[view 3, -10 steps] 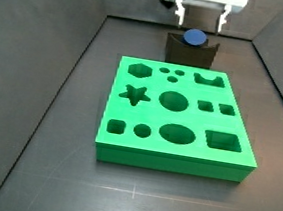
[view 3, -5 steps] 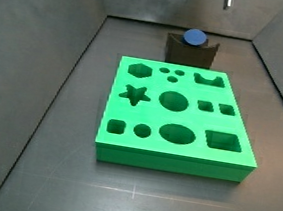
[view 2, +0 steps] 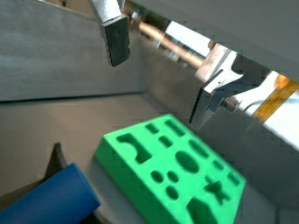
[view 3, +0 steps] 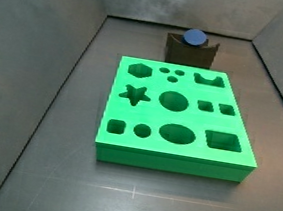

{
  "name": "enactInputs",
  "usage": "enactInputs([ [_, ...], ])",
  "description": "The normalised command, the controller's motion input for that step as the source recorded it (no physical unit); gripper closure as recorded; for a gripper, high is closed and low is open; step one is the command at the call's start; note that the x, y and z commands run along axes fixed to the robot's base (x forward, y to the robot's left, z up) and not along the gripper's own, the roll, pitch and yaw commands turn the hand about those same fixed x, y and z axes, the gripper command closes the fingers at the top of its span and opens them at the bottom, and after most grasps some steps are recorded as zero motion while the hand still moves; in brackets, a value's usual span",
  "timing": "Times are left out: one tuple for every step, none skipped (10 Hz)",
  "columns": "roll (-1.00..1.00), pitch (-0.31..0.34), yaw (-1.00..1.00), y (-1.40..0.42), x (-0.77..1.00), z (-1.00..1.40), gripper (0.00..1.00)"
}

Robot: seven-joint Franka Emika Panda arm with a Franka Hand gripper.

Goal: Pick up the oval object. Move up. Place the oval object on the fixture. Regrasp the oval object. Move to above the board. Insert the oval object.
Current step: Regrasp the oval object.

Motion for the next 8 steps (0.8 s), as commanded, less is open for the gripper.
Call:
enactInputs([
  [1.00, 0.033, 0.02, -0.07, -0.04, 0.01, 0.00],
  [1.00, 0.033, 0.02, -0.03, -0.03, 0.03, 0.00],
  [1.00, 0.028, 0.02, -0.03, -0.04, 0.02, 0.00],
  [1.00, 0.022, 0.02, -0.02, -0.04, 0.01, 0.00],
  [1.00, 0.016, 0.02, -0.03, -0.05, 0.02, 0.00],
  [1.00, 0.010, 0.02, -0.03, -0.05, 0.02, 0.00],
  [1.00, 0.003, 0.02, -0.02, -0.04, 0.01, 0.00],
  [1.00, -0.002, 0.02, -0.02, -0.04, 0.00, 0.00],
])
